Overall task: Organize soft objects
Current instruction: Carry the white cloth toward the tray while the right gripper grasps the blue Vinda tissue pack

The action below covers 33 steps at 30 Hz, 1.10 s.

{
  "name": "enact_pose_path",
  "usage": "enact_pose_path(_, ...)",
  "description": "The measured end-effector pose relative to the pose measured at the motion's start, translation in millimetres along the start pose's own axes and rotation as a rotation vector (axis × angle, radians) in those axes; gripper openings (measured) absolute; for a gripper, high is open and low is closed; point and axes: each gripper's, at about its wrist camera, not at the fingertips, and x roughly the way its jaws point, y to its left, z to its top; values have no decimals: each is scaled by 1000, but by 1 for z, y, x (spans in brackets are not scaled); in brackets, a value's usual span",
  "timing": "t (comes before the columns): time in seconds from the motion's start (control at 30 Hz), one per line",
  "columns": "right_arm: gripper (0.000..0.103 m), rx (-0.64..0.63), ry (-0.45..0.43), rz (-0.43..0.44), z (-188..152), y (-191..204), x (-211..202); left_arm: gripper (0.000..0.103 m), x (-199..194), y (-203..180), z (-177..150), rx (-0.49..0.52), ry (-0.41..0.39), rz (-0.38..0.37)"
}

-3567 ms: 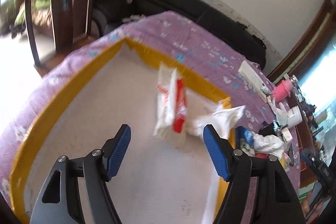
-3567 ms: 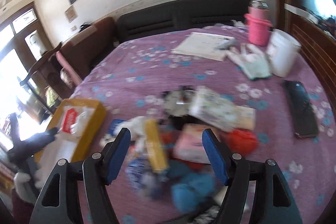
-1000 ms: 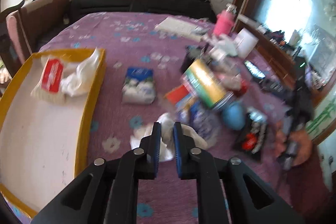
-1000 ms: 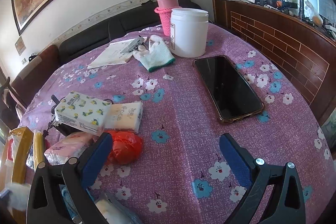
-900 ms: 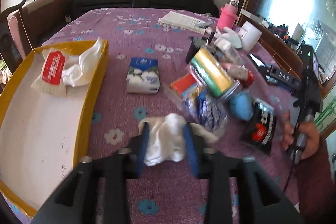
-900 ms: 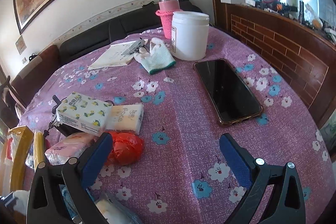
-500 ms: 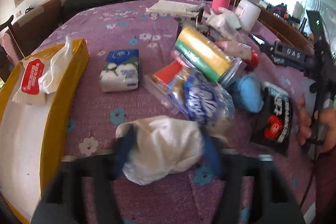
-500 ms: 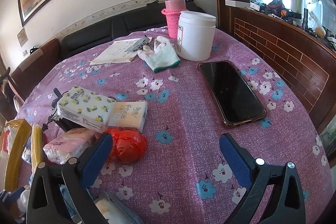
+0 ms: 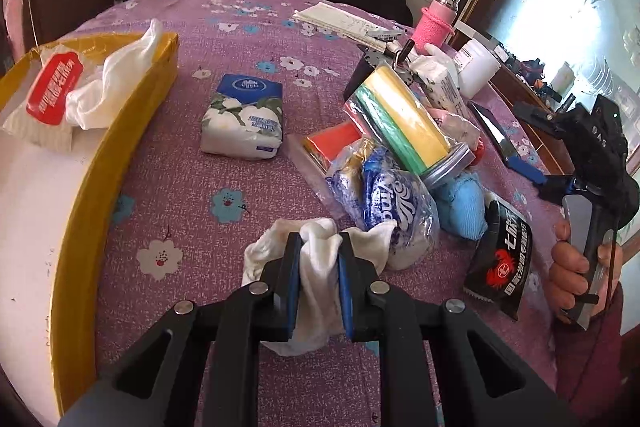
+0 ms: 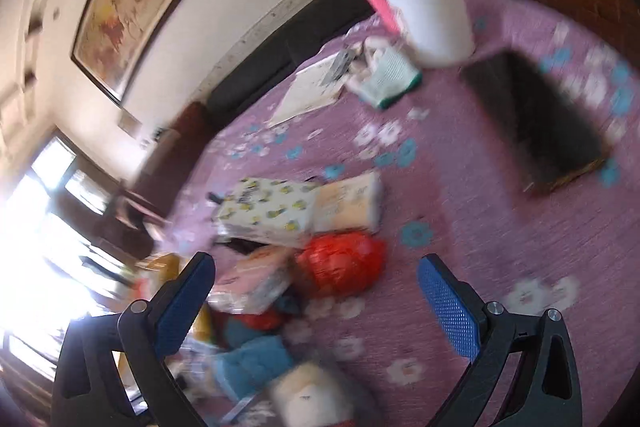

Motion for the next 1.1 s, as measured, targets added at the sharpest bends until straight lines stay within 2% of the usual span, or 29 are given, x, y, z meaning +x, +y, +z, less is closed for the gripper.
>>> enact_pose_path(0.07,103,-21,7,-34,-3,4,-4,15,-6,3,0,-27,-14,-6)
enact_pose_path(0.17,103,-63,46,-62,-16,14,-13,15,-25,9,-3,-106,-38,-112)
enact_pose_path(0.23,103,-112,75,-93,-27,25,-19,15,-44,6,-4,-85,-78,-132)
enact_pose_path(0.33,103,-145,93,-85,-36,41,-25,15,-73,9,-5,-80,-146,-154)
enact_pose_path(0.5,103,-232,136,-27,-43,96,-12,15,-110,30,-11,-105,-227,-111)
enact_pose_path(0.7,102,-361,238,37,-55,181,33,15,-143,74,-20,-190,-285,-57)
enact_pose_path(0.77,100,-412,262,-5,-60,208,56,15,-148,85,-21,-214,-293,-55)
enact_pose_path(0.87,92,-469,298,-99,-66,235,94,15,-158,99,-24,-227,-311,-43)
enact_pose_path(1.0,86,-478,379,-232,-68,246,147,15,-166,115,-29,-254,-325,-27)
enact_pose_path(1.1,86,-488,417,-276,-74,248,175,15,-166,127,-31,-266,-320,-3)
